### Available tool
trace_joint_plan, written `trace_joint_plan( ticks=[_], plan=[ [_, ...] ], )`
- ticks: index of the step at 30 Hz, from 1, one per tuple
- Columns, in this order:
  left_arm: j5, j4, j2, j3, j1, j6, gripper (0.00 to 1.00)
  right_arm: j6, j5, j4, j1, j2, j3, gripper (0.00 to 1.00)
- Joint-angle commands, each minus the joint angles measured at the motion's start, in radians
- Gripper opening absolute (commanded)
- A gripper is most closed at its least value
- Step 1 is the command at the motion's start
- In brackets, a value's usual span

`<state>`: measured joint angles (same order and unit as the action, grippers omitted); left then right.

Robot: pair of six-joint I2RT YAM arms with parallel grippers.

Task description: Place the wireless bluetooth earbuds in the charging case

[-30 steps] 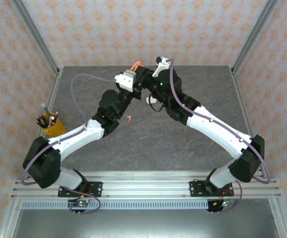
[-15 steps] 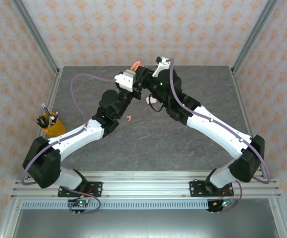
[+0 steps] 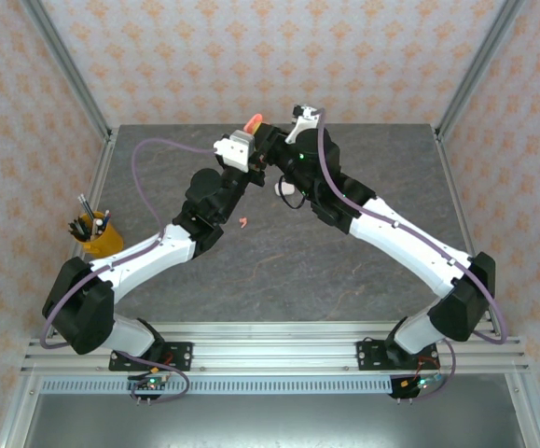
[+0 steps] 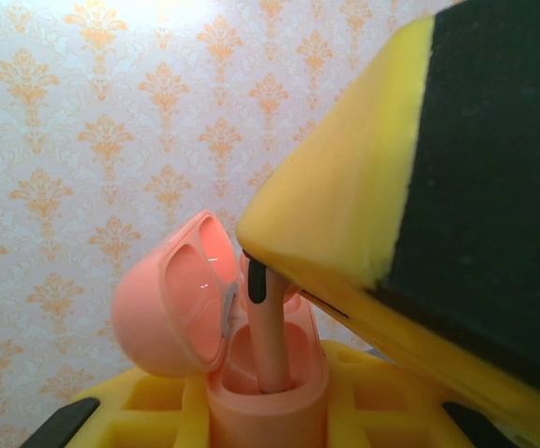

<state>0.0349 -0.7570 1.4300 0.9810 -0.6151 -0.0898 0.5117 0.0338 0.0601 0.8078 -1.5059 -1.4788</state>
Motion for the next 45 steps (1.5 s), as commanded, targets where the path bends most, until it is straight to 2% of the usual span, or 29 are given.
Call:
trace_joint_plan(
  ticks=[1, 13, 18, 31, 45],
  plan=[
    [-0.029, -0.062, 0.007, 0.036, -0.009, 0.012, 0.0, 0.028, -0.084, -0.026, 0.026, -0.029, -0.034, 0.16],
    [-0.05, -0.051, 0.002, 0.035, -0.004, 0.002, 0.0, 0.013, -0.112, -0.009, 0.026, -0.013, 0.0, 0.15],
    [-0.105, -0.035, -0.006, 0.041, 0.01, 0.013, 0.0, -0.032, -0.128, -0.004, 0.025, 0.018, 0.033, 0.15],
    [-0.332, 0.04, -0.021, 0.067, 0.048, 0.03, 0.0, -0.069, -0.166, -0.037, 0.008, 0.067, 0.066, 0.15],
    [-0.426, 0.031, -0.034, 0.057, 0.061, 0.029, 0.0, -0.089, -0.162, -0.109, -0.004, 0.06, 0.064, 0.15]
  ],
)
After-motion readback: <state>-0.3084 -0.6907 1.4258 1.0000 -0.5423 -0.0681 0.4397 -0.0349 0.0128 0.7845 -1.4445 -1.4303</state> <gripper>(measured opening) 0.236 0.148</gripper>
